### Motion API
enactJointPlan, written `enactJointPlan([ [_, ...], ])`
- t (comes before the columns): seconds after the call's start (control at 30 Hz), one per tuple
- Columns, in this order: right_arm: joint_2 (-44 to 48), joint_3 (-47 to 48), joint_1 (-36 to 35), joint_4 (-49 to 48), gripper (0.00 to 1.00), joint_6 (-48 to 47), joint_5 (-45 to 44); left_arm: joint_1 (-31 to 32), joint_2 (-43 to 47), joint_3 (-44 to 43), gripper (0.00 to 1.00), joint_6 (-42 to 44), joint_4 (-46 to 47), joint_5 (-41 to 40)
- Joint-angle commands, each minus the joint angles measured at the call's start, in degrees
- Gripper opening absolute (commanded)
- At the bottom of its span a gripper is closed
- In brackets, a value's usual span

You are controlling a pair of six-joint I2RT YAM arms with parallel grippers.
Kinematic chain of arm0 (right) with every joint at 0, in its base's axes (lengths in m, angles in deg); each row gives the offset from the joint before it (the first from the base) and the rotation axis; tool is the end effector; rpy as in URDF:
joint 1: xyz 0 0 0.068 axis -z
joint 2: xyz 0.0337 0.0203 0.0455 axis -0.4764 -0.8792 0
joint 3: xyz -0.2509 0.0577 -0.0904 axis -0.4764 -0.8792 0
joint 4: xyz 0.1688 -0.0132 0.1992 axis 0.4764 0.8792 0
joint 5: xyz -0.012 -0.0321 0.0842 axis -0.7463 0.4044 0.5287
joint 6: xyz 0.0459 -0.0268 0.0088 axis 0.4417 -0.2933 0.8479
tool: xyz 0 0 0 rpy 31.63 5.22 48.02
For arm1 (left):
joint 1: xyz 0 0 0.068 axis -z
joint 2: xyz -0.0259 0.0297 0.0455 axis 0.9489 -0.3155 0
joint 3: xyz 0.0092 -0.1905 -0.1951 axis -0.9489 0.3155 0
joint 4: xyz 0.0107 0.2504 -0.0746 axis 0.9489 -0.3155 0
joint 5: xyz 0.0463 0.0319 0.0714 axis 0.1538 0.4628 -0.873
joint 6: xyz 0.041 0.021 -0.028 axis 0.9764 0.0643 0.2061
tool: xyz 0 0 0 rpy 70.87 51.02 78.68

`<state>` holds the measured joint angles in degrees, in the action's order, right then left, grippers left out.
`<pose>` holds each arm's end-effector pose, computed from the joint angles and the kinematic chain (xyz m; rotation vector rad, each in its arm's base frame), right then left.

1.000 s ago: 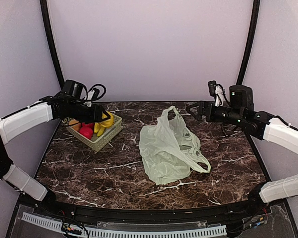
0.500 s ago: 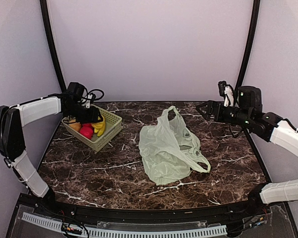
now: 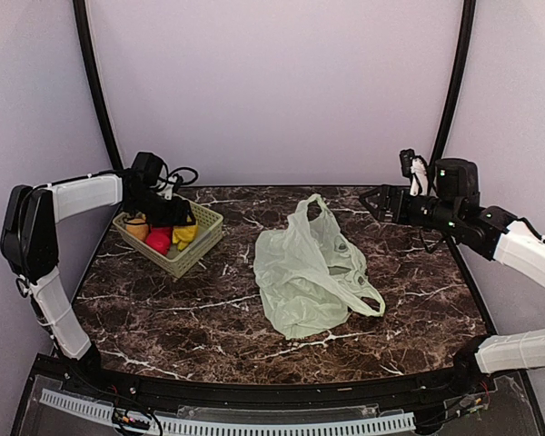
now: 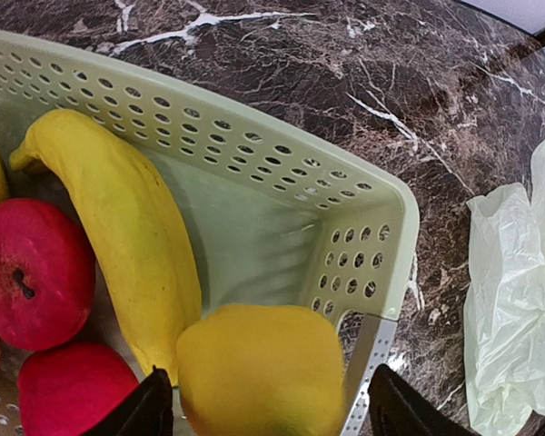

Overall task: Untie the knot of the plastic bag and take out the fruit
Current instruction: Place the fake fruit in the bin, then reset both arms

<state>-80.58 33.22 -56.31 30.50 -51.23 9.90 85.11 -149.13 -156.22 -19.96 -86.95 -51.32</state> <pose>0.2140 0.1181 0.3276 -0.1448 1.9776 0.7266 0.3770 -0.0991 0.2439 0.1943 2.4701 -0.4665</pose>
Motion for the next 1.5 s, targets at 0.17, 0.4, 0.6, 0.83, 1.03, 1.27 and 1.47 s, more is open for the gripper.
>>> enactJointPlan([
  [0.17,-0.48,-0.77,0.79,0.24,0.99,0.33,-0.94,0.04,0.76,-0.8,0.86,0.78,-0.84,0.83],
  [0.4,-0.43,-1.06,0.92,0.3,0.99,0.51,-0.93,0.04,2.06,0.03,0.86,0.66,-0.11,0.6],
  [0.6,-1.99,-1.3,1.24,0.24,0.99,-0.22,-2.13,-0.01,6.89,3.84,0.9,-0.98,5.17,-2.87],
  [0.83,-5.63,-2.37,7.08,-1.25,0.99,-2.96,-3.54,-6.57,16.05,13.88,0.98,-4.61,14.44,-7.32],
  [1.03,-6.53,-6.88,18.48,-8.28,0.99,-3.75,-0.14,-17.11,28.52,26.74,0.98,-6.57,26.78,-9.93],
  [1.27,-1.86,-18.66,25.96,-24.02,0.99,-6.46,-0.76,-21.83,41.89,43.37,0.99,-1.88,42.91,-19.23],
  [1.47,1.64,-29.86,26.92,-41.31,0.99,-13.49,-6.2,-21.73,47.12,58.0,0.99,4.46,59.89,-20.73],
])
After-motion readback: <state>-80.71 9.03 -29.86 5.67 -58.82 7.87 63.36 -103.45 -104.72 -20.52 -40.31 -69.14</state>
